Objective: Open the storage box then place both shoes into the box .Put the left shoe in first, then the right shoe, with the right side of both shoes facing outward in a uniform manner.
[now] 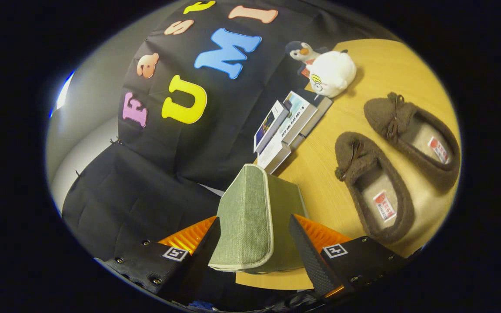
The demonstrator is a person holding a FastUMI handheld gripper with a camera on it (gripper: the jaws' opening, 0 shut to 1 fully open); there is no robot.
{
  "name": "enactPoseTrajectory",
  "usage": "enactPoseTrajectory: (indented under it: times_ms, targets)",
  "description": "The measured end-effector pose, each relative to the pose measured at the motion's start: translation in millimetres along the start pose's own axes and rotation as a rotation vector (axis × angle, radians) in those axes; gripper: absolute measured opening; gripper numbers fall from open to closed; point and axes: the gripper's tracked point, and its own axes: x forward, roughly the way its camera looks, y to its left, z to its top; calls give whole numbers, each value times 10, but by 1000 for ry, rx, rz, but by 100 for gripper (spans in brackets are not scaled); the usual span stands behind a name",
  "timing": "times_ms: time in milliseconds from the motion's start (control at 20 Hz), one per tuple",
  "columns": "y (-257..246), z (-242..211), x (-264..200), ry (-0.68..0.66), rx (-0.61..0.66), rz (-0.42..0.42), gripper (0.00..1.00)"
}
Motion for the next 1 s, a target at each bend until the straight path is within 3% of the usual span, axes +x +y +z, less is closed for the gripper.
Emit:
enactPoseTrajectory:
  times_ms: [600,1000]
  targets:
    - [-69,-375,274,88,333,80,96]
    - [-6,-520,355,142,408,105,94]
